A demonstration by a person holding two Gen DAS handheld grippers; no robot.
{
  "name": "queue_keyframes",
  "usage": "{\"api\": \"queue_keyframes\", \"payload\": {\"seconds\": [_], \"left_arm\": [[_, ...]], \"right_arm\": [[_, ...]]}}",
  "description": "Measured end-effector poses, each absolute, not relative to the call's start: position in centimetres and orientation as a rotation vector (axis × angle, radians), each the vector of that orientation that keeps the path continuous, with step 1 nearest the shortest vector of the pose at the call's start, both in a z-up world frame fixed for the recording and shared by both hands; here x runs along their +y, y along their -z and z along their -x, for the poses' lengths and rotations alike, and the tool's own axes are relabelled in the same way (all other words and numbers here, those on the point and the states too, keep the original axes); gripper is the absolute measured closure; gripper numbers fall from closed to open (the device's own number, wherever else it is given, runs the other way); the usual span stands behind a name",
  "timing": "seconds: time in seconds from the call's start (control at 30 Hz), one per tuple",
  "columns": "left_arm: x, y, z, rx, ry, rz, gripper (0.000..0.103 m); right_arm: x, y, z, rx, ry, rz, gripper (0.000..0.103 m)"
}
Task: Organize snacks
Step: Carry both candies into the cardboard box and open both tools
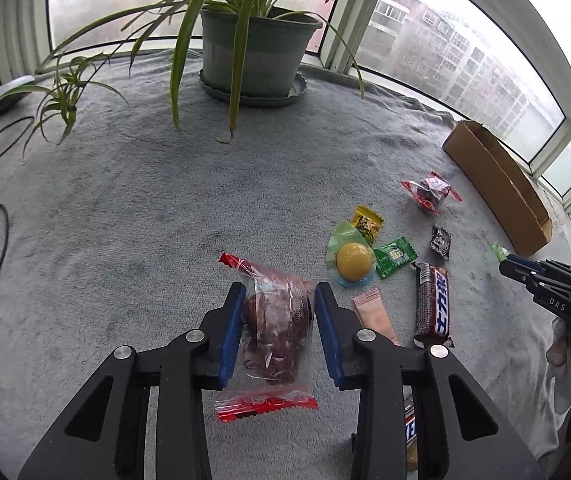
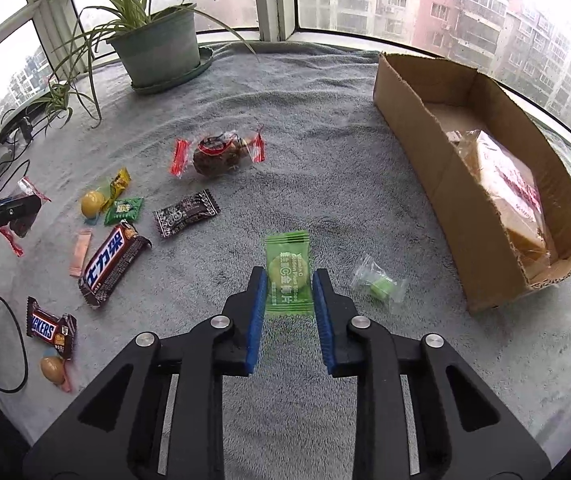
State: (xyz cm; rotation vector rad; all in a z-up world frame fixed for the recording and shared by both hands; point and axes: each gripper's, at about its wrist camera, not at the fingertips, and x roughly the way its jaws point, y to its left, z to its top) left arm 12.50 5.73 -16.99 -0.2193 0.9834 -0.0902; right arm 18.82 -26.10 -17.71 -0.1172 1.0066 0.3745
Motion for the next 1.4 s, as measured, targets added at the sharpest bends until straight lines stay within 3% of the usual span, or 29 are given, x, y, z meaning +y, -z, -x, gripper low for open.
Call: {"api": "queue_keyframes", "payload": {"seconds": [0.77,1.4], "left_arm": [[-7.6,7.8,-19.2,0.834,0.424,0.167,0.07],[-21.2,7.8,-28.0,0.871,0.583,0.077,0.07]], "right_arm": [[-36.6,10.4,-21.1,0.806,-0.192,0.006,0.079],[-44.3,12.8,-26.0,0.849,-0.064,0.01,0.078]]}}
